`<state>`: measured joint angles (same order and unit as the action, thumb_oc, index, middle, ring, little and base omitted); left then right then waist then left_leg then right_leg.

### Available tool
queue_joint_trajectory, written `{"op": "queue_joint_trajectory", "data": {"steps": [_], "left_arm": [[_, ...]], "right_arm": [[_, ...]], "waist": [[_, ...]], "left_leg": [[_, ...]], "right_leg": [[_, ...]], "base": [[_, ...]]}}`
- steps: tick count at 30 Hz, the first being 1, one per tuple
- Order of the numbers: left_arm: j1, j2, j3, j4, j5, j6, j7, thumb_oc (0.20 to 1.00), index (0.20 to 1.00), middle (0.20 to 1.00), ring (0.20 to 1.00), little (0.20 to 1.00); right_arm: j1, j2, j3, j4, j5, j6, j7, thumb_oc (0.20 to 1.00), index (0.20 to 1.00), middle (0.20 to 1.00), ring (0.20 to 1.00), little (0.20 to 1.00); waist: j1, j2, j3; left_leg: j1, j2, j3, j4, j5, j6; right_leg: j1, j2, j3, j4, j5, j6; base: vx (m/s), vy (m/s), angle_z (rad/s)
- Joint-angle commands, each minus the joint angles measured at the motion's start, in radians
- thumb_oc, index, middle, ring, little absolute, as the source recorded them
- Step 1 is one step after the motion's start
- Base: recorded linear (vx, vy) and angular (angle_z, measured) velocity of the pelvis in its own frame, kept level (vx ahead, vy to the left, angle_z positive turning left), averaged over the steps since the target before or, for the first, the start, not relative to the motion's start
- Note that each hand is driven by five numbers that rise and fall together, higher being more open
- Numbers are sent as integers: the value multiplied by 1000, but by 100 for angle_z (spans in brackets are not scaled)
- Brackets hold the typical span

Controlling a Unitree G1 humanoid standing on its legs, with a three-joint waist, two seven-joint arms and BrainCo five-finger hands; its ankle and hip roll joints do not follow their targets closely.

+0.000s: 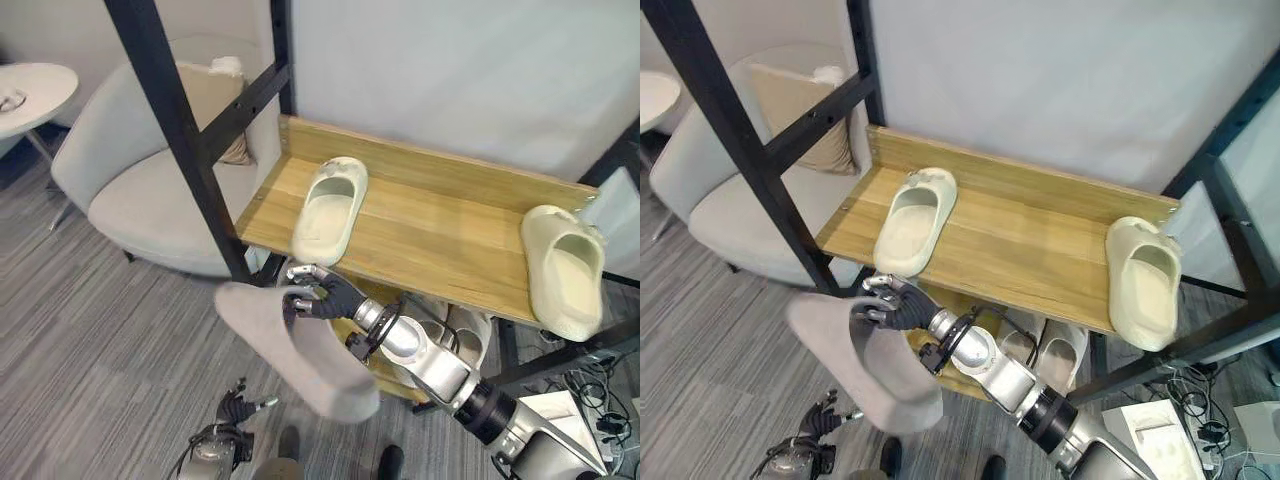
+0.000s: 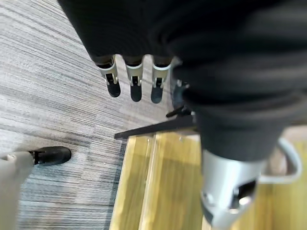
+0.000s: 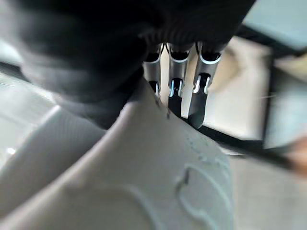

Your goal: Arrange the slippers neatly on the shoe rack.

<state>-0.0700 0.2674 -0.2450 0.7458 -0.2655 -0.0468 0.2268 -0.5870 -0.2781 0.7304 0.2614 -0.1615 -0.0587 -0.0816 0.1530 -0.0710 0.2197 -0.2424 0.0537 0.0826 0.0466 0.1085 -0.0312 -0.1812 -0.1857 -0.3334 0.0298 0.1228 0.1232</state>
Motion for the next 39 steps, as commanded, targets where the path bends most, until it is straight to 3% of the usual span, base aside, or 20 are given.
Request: {"op": "queue_joint_trajectory", "data": {"steps": [1, 5, 8, 14, 16, 24, 30, 31, 32, 33, 39], "left_arm": [[-149, 26, -41, -76, -116, -116, 118, 1000, 1000, 1000, 1000, 1000], [-193, 49, -69, -207, -166, -150, 144, 1000, 1000, 1000, 1000, 1000], [-194, 71, -83, -318, -172, -162, 130, 1000, 1000, 1000, 1000, 1000], [-191, 101, -106, -427, -148, -147, 85, 1000, 1000, 1000, 1000, 1000], [-189, 108, -110, -445, -143, -143, 74, 1000, 1000, 1000, 1000, 1000], [-220, 111, -145, -429, -129, -129, 71, 1000, 1000, 1000, 1000, 1000], [-257, 126, -180, -428, -158, -142, 78, 1000, 1000, 1000, 1000, 1000], [-263, 136, -189, -438, -165, -146, 77, 1000, 1000, 1000, 1000, 1000], [-263, 139, -191, -441, -179, -146, 68, 1000, 1000, 1000, 1000, 1000], [-252, 149, -191, -430, -192, -142, 52, 1000, 1000, 1000, 1000, 1000], [-212, 153, -160, -365, -182, -121, 56, 1000, 1000, 1000, 1000, 1000]], "right_arm": [[-169, 4, -99, -34, -289, 29, -260, 200, 200, 200, 200, 200], [-304, -32, -191, 110, -310, 88, -361, 200, 200, 200, 200, 200], [-397, -107, -243, 195, -339, 127, -417, 200, 200, 200, 200, 200], [-441, -214, -277, 271, -352, 149, -459, 200, 200, 200, 200, 200], [-439, -237, -276, 304, -353, 153, -454, 200, 200, 200, 200, 200], [-494, -204, -246, 486, -276, 144, -466, 200, 200, 200, 200, 200], [-622, -156, -220, 726, -208, 161, -502, 200, 200, 200, 200, 200], [-663, -155, -208, 823, -178, 165, -496, 705, 705, 705, 705, 705], [-690, -158, -196, 870, -163, 165, -481, 1000, 1000, 1000, 1000, 1000], [-734, -160, -173, 948, -129, 164, -444, 1000, 1000, 1000, 1000, 1000], [-706, -122, -210, 932, -18, 139, -426, 1000, 1000, 1000, 1000, 1000]], "waist": [[43, 39, 122], [43, 54, 132], [44, 61, 146], [44, 63, 166], [42, 59, 165], [47, 63, 173], [63, 72, 176], [77, 78, 176], [82, 80, 178], [92, 83, 181], [88, 78, 193]], "left_leg": [[-95, 3, -46, 106, -55, -27], [-242, -7, -90, 212, -83, -14], [-342, -8, -100, 300, -107, -6], [-483, -3, -127, 433, -153, 3], [-505, -2, -136, 474, -197, -3], [-541, -1, -149, 491, -209, 0], [-526, -12, -149, 459, -199, 0], [-523, -16, -150, 450, -195, 0], [-518, -18, -151, 442, -192, -1], [-505, -23, -152, 422, -184, -2], [-461, -22, -147, 389, -174, -5]], "right_leg": [[-48, -52, 10, 223, -123, 39], [-188, -58, 14, 360, -160, 31], [-283, -68, 20, 446, -182, 27], [-422, -71, 24, 567, -225, 17], [-440, -69, 32, 594, -260, 28], [-465, -67, 13, 598, -268, 28], [-446, -64, 3, 562, -261, 28], [-441, -66, -2, 553, -258, 28], [-437, -67, -4, 547, -256, 28], [-423, -69, -9, 530, -249, 29], [-381, -60, -8, 494, -240, 28]], "base": [[-296, -46, 43], [-152, -11, 33], [-105, 17, 21], [-28, 6, 5], [79, -19, 8], [7, -2, 6], [3, 4, 1], [2, 8, 7], [14, 15, 10], [24, 1, 11], [19, 7, 8]]}}
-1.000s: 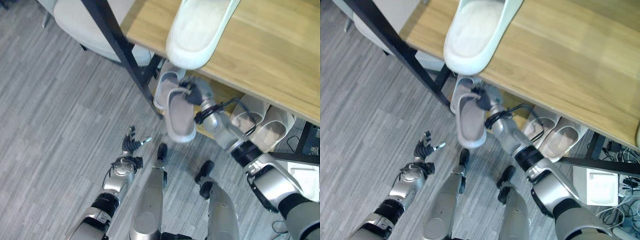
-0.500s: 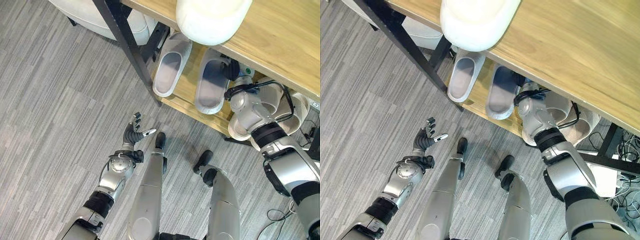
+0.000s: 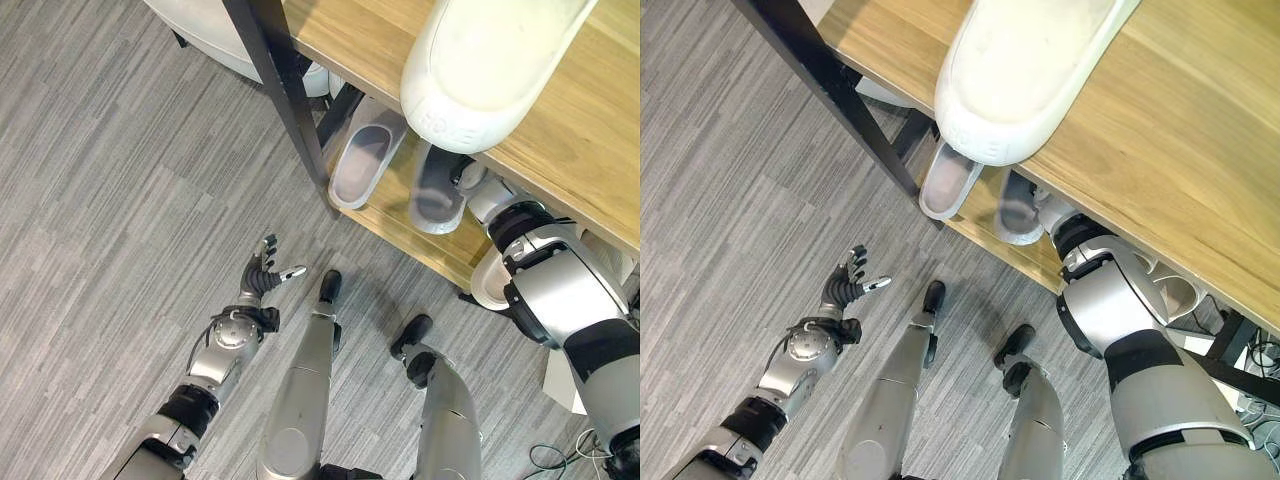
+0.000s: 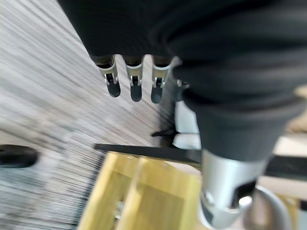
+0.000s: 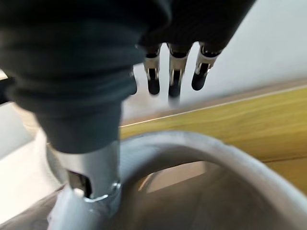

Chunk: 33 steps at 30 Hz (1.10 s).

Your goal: Arrange the slippers neatly on the shoe rack.

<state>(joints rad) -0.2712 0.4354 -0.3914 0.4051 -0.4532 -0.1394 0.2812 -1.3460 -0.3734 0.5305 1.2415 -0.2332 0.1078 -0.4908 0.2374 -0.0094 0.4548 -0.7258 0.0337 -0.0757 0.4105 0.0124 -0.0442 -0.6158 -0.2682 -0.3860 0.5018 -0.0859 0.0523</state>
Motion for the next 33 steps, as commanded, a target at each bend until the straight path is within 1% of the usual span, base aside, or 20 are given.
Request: {"op": "queue_joint_trajectory", "data": {"steps": [1, 2, 5, 9, 10, 14, 15, 16, 18, 19, 20, 21, 22, 26, 28, 31, 33], "left_arm": [[-9, -16, -8, -15, 9, -24, 5, 1000, 1000, 1000, 1000, 1000], [-11, -20, -8, -13, 12, -19, 11, 1000, 1000, 1000, 1000, 1000], [-22, -29, -8, -16, 22, -12, 23, 1000, 1000, 1000, 1000, 1000], [-23, -27, -7, -14, 30, -2, 26, 1000, 1000, 1000, 1000, 1000], [-18, -25, -8, -18, 34, 2, 25, 1000, 1000, 1000, 1000, 1000], [-13, -23, -11, -21, 32, 2, 25, 1000, 1000, 1000, 1000, 1000], [-11, -22, -11, -26, 32, 4, 26, 1000, 1000, 1000, 1000, 1000], [-9, -25, -11, -22, 32, 8, 27, 1000, 1000, 1000, 1000, 1000], [-16, -27, -16, -9, 37, 18, 25, 1000, 1000, 1000, 1000, 1000], [-18, -26, -20, -1, 39, 23, 19, 1000, 1000, 1000, 1000, 1000], [-24, -22, -26, 6, 39, 28, 1, 1000, 1000, 1000, 1000, 1000], [-29, -15, -34, 0, 37, 29, -21, 1000, 1000, 1000, 1000, 1000], [-36, -14, -46, 0, 34, 28, -36, 1000, 1000, 1000, 1000, 1000], [-52, -23, -65, 8, 32, 29, -47, 1000, 1000, 1000, 1000, 1000], [-69, -31, -95, 25, 32, 28, -53, 1000, 1000, 1000, 1000, 1000], [-77, -32, -105, 32, 31, 26, -58, 1000, 1000, 1000, 1000, 1000], [-78, -31, -108, 37, 25, 23, -63, 1000, 1000, 1000, 1000, 1000]], "right_arm": [[73, -11, -27, -65, 85, -36, -17, 1000, 1000, 1000, 1000, 1000], [101, 11, -55, -86, 126, -47, -25, 1000, 1000, 1000, 1000, 1000], [154, 40, -89, -124, 184, -65, -28, 1000, 1000, 1000, 1000, 1000], [194, 56, -93, -157, 210, -68, -8, 1000, 1000, 1000, 1000, 1000], [203, 63, -111, -156, 241, -73, -9, 1000, 1000, 1000, 1000, 1000], [207, 62, -133, -148, 271, -80, -14, 1000, 1000, 1000, 1000, 1000], [219, 71, -197, -145, 388, -112, -22, 1000, 1000, 1000, 1000, 1000], [230, 86, -232, -151, 468, -136, -26, 1000, 1000, 1000, 1000, 1000], [259, 119, -310, -136, 681, -191, 3, 1000, 1000, 1000, 1000, 1000], [266, 127, -327, -119, 749, -198, 28, 1000, 1000, 1000, 1000, 1000], [273, 141, -352, -103, 886, -216, 90, 1000, 1000, 1000, 1000, 1000], [271, 135, -371, -67, 971, -217, 134, 1000, 1000, 1000, 1000, 1000], [252, 131, -382, -44, 1018, -217, 163, 1000, 1000, 1000, 1000, 1000], [228, 142, -390, -48, 1070, -232, 177, 1000, 1000, 1000, 1000, 1000], [201, 155, -423, -35, 1160, -259, 180, 1000, 1000, 1000, 1000, 1000], [178, 153, -446, -27, 1209, -267, 190, 1000, 1000, 1000, 1000, 1000], [142, 136, -444, -26, 1229, -265, 202, 1000, 1000, 1000, 1000, 1000]], "waist": [[-5, 13, -40], [-13, 10, -36], [-31, 6, -30], [-46, -1, -25], [-51, -2, -23], [-53, -2, -20], [-56, 2, -17], [-58, 1, -20], [-58, 0, -19], [-54, 0, -17], [-45, 3, -13], [-30, 9, -10], [-15, 16, -7], [2, 29, -3], [22, 45, -4], [32, 49, -7], [46, 51, -12]], "left_leg": [[27, 0, 14, 24, -79, 8], [32, 2, 18, 23, -81, 8], [37, 5, 23, 23, -83, 8], [50, 8, 32, 15, -83, 7], [56, 10, 35, 11, -82, 6], [58, 11, 36, 10, -82, 6], [52, 10, 40, -5, -47, 11], [65, 11, 37, 1, -78, 6], [73, 12, 39, -7, -78, 6], [79, 12, 40, -8, -81, 5], [80, 10, 38, -11, -79, 3], [80, 7, 32, -14, -76, 2], [77, 4, 28, -14, -74, 1], [76, -1, 20, -15, -72, 2], [78, -11, 13, -26, -68, 2], [84, -15, 9, -40, -64, 2], [91, -20, 5, -49, -61, 1]], "right_leg": [[55, 24, 51, 21, -30, 98], [56, 26, 57, 19, -28, 98], [60, 27, 62, 12, -23, 98], [65, 30, 69, 5, -20, 97], [69, 31, 70, -1, -17, 97], [72, 33, 71, -4, -15, 98], [68, 32, 63, -18, 12, 88], [77, 33, 72, -11, -11, 98], [84, 33, 73, -16, -11, 99], [90, 32, 72, -17, -13, 100], [95, 32, 68, -22, -15, 100], [99, 31, 61, -25, -16, 101], [100, 27, 53, -23, -17, 102], [105, 23, 42, -23, -19, 105], [118, 17, 29, -30, -22, 110], [128, 15, 21, -38, -22, 113], [141, 12, 16, -47, -22, 114]], "base": [[22, 35, -3], [8, 41, -4], [-1, 12, -2], [-7, 16, -6], [-8, 20, -11], [-33, 10, -17], [-9, 6, -3], [0, 0, 0], [45, -16, -4], [1, -36, -9], [0, -66, -7], [0, -97, 2], [1, -69, 4], [23, -40, 15], [47, -32, 16], [36, -18, 16], [44, -14, 16]]}}
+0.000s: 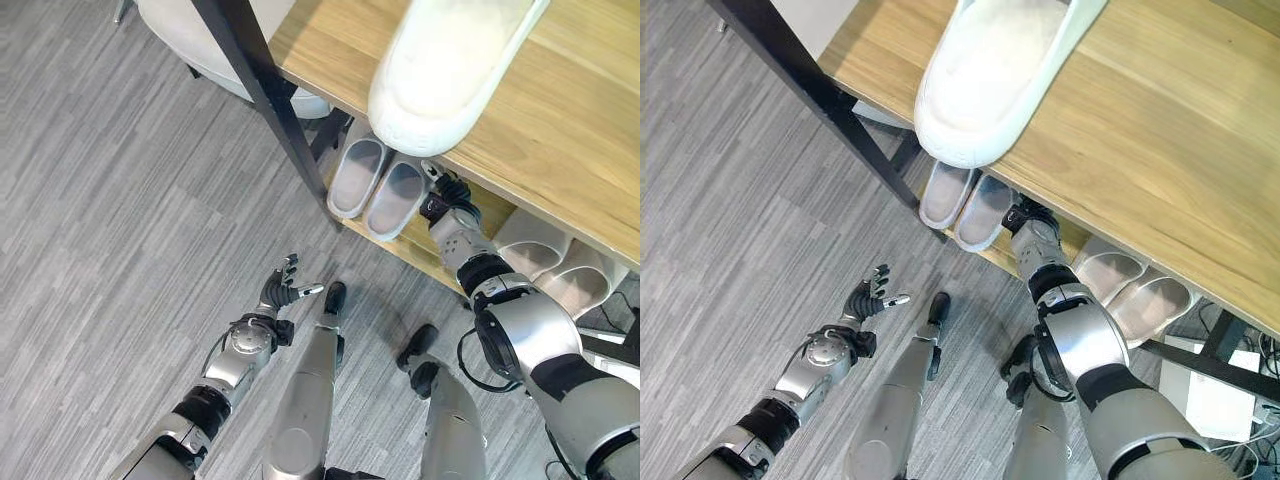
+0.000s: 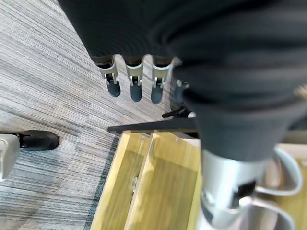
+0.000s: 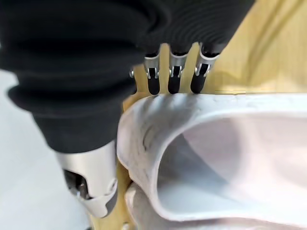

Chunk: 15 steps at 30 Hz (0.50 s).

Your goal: Arrange the slippers neatly on the shoe rack.

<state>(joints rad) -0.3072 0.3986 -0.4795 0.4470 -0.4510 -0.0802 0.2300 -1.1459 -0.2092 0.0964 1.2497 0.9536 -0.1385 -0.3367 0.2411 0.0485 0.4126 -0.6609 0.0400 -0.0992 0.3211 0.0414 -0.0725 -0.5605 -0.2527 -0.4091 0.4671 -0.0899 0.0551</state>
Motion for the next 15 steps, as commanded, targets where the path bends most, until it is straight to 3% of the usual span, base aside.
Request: {"op": "queue_joint_trajectory", "data": {"steps": [1, 6, 8, 15], "left_arm": [[-42, 5, -20, -2, 22, -37, -12, 1000, 1000, 1000, 1000, 1000], [-39, 5, -24, 16, 22, -36, -18, 1000, 1000, 1000, 1000, 1000], [-29, 6, -15, 29, 29, -33, -23, 1000, 1000, 1000, 1000, 1000], [20, 2, 27, 70, 65, -9, -46, 1000, 1000, 1000, 1000, 1000]], "right_arm": [[-66, -34, -12, -35, 44, -23, 46, 1000, 1000, 1000, 1000, 1000], [-69, -70, 19, -59, 4, -28, 47, 1000, 1000, 1000, 1000, 1000], [-9, -74, 74, -107, -84, -10, 63, 1000, 1000, 1000, 1000, 1000], [247, -54, 178, -242, -305, 60, 96, 1000, 1000, 1000, 1000, 1000]], "waist": [[44, -7, 27], [35, -19, 20], [17, -31, 17], [-50, -80, -15]], "left_leg": [[29, -27, 29, 37, -90, 29], [56, -22, 37, 29, -90, 28], [81, -15, 53, 6, -56, 31], [223, 6, 82, -95, -28, 21]], "right_leg": [[87, -4, 39, -13, -19, 112], [106, -2, 45, -22, -14, 112], [124, 3, 42, -49, 22, 103], [238, 25, 58, -153, 65, 103]], "base": [[22, -2, 10], [28, 17, 1], [-51, 59, -3], [21, -4, -19]]}}
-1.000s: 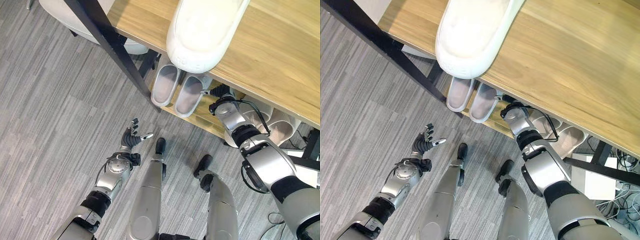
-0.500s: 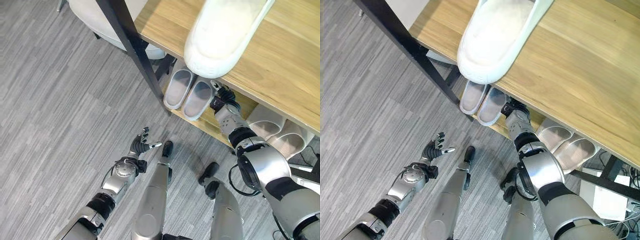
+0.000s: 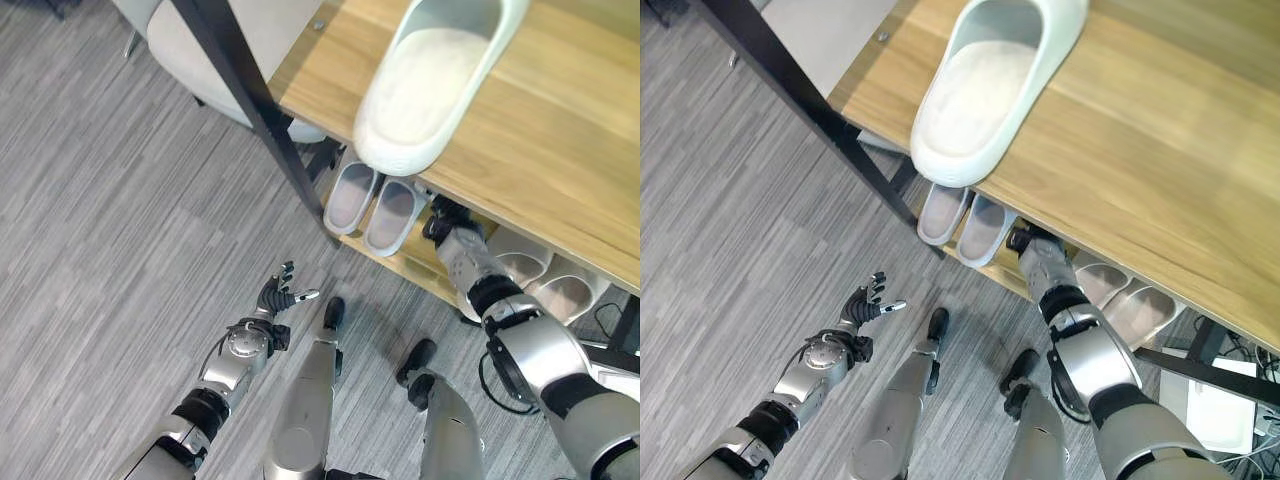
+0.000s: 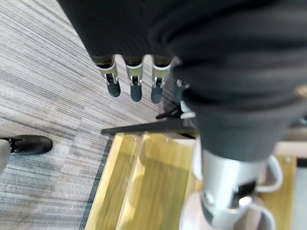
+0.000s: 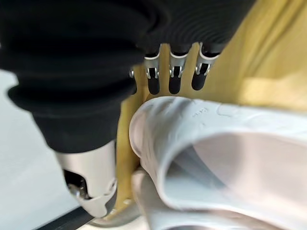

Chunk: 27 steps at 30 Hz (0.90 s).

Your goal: Arrange the slippers neatly on the shoe rack.

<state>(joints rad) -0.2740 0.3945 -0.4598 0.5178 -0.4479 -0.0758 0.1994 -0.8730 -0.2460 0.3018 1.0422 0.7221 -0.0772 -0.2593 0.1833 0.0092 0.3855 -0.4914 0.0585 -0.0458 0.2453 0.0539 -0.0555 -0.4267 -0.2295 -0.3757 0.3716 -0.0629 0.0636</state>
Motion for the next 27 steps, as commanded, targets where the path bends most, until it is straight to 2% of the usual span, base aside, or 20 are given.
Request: {"op": "queue_joint_trajectory", "data": {"steps": [1, 6, 8, 9, 11, 12, 15, 18, 19, 20, 22, 24, 25, 26, 27], "left_arm": [[-2, -1, 21, 16, 72, -8, -26, 1000, 1000, 1000, 1000, 1000], [52, -19, 79, 64, 122, 14, -52, 1000, 1000, 1000, 1000, 1000], [116, -13, 143, 73, 179, 19, -84, 1000, 1000, 1000, 1000, 1000], [196, 15, 172, 9, 232, 0, -139, 1000, 1000, 1000, 1000, 1000], [226, 25, 170, -18, 245, -5, -160, 1000, 1000, 1000, 1000, 1000], [282, 58, 168, -101, 276, -13, -211, 1000, 1000, 1000, 1000, 1000], [336, 102, 160, -197, 350, -23, -258, 1000, 1000, 1000, 1000, 1000], [326, 114, 135, -225, 458, -23, -275, 1000, 1000, 1000, 1000, 1000], [280, 127, 82, -225, 554, -32, -284, 1000, 1000, 1000, 1000, 1000], [278, 126, 81, -223, 555, -32, -283, 1000, 1000, 1000, 1000, 1000], [180, 167, -32, -299, 659, -57, -327, 1000, 1000, 1000, 1000, 1000], [179, 168, -34, -300, 659, -56, -327, 1000, 1000, 1000, 1000, 1000], [80, 189, -114, -376, 680, -77, -355, 1000, 1000, 1000, 1000, 1000], [77, 191, -116, -378, 678, -75, -357, 1000, 1000, 1000, 1000, 1000], [-16, 217, -168, -459, 659, -101, -391, 1000, 1000, 1000, 1000, 1000]], "right_arm": [[67, 2, -14, -82, -103, 7, 39, 1000, 1000, 1000, 1000, 1000], [365, 29, 37, -273, -190, 33, 106, 1000, 1000, 1000, 1000, 1000], [605, -68, 63, -500, -371, 51, 197, 1000, 1000, 1000, 1000, 1000], [785, -179, 40, -698, -515, 25, 278, 1000, 1000, 1000, 1000, 1000], [845, -196, 26, -733, -533, 14, 302, 1000, 1000, 1000, 1000, 1000], [954, -238, -4, -798, -590, 1, 337, 1000, 1000, 1000, 1000, 1000], [1078, -223, -47, -762, -565, -7, 380, 1000, 1000, 1000, 1000, 1000], [1090, -208, -55, -657, -583, -1, 376, 1000, 1000, 1000, 1000, 1000], [1085, -207, -58, -618, -586, -3, 375, 1000, 1000, 1000, 1000, 1000], [1085, -206, -59, -617, -586, -4, 375, 1000, 1000, 1000, 1000, 1000], [1093, -218, -48, -622, -565, -8, 392, 1000, 1000, 1000, 1000, 1000], [1093, -217, -50, -622, -565, -8, 393, 1000, 1000, 1000, 1000, 1000], [1070, -217, -36, -594, -545, -10, 387, 1000, 1000, 1000, 1000, 1000], [1068, -215, -38, -592, -545, -11, 387, 1000, 1000, 1000, 1000, 1000], [1049, -213, -29, -566, -532, -16, 385, 1000, 1000, 1000, 1000, 1000]], "waist": [[-11, -54, -10], [-61, -73, -94], [-103, -75, -162], [-132, -66, -203], [-140, -61, -217], [-158, -55, -241], [-193, -46, -265], [-226, -36, -271], [-248, -32, -272], [-246, -32, -272], [-272, -27, -276], [-270, -27, -275], [-282, -22, -281], [-281, -22, -279], [-288, -17, -281]], "left_leg": [[104, -4, 39, -68, -23, -3], [250, 14, 86, -225, 40, -23], [352, 24, 137, -323, 75, -41], [386, 24, 158, -333, 68, -52], [397, 26, 163, -333, 63, -54], [420, 26, 176, -333, 54, -57], [454, 31, 212, -333, 41, -57], [468, 40, 244, -333, 33, -58], [469, 44, 263, -333, 32, -59], [469, 44, 264, -333, 32, -59], [467, 47, 276, -333, 30, -61], [467, 47, 277, -333, 29, -61], [466, 45, 276, -333, 28, -63], [466, 45, 275, -333, 28, -63], [464, 45, 276, -333, 27, -64]], "right_leg": [[149, 10, 29, -107, 58, 99], [267, 32, 37, -262, 115, 115], [342, 50, 58, -359, 151, 129], [383, 52, 64, -409, 164, 138], [398, 52, 64, -426, 168, 140], [421, 53, 72, -447, 173, 144], [436, 54, 101, -453, 174, 146], [428, 55, 132, -459, 180, 148], [415, 56, 150, -459, 185, 150], [414, 56, 151, -459, 185, 150], [407, 57, 163, -459, 189, 152], [407, 57, 163, -459, 189, 152], [405, 55, 164, -459, 190, 153], [406, 55, 164, -459, 190, 153], [403, 52, 164, -459, 190, 155]], "base": [[84, -28, -22], [126, -15, -39], [179, 4, -47], [128, 8, -50], [78, 0, -25], [84, 6, -2], [45, 24, -26], [-28, 4, -59], [-36, -7, -56], [-28, -18, -52], [-15, -21, -23], [1, -11, -7], [5, -11, -10], [0, 0, 0], [0, 0, 0]]}}
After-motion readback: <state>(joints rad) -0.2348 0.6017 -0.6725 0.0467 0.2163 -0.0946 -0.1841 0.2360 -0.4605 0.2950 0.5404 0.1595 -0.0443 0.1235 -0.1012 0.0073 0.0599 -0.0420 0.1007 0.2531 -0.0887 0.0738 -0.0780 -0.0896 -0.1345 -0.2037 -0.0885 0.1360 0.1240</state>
